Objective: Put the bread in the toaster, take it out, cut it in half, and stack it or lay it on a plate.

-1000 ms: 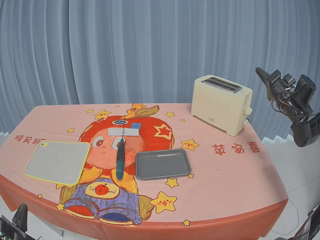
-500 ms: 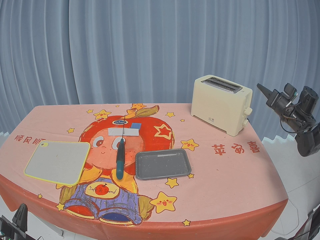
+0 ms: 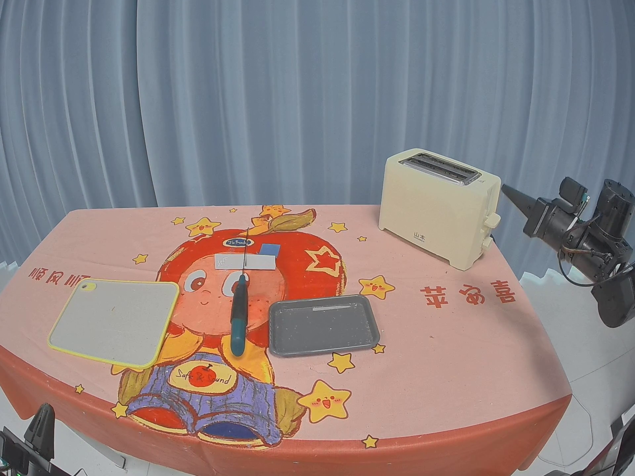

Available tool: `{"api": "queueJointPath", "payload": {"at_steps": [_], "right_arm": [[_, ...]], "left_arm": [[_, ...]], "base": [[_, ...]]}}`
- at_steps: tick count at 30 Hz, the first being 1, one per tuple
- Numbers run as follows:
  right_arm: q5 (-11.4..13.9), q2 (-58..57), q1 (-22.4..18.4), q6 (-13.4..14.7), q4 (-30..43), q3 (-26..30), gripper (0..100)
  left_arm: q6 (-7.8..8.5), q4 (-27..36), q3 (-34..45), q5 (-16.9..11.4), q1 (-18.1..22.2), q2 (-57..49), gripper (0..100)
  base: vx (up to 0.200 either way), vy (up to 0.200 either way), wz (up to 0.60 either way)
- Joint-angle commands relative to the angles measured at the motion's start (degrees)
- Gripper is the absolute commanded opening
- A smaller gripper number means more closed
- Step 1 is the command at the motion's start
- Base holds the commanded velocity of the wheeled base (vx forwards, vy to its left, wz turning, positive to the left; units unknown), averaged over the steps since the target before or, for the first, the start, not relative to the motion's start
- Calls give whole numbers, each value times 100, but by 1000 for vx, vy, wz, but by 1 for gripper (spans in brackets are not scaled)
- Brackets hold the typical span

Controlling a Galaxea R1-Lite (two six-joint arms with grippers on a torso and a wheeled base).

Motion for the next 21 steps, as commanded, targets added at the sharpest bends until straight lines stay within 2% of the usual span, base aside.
{"api": "queueJointPath", "payload": {"at_steps": [1,6,8,11,18,21], "right_arm": [[-21,-757,235,-69,840,189,0],[-12,-731,182,-183,1034,347,0],[-21,-696,191,-315,1034,567,0],[-21,-599,218,-359,1034,848,0],[-21,-212,59,-376,998,875,0],[-21,-72,-2,-499,1025,857,0]], "left_arm": [[-2,-4,101,2,0,-5,0],[-2,-4,101,2,0,-5,0],[-2,-4,101,2,0,-5,0],[-2,-4,101,2,0,-5,0],[-2,-4,101,2,0,-5,0],[-2,-4,101,2,0,-5,0]], "base": [[0,0,0],[0,0,0],[0,0,0],[0,0,0],[0,0,0],[0,0,0]]}}
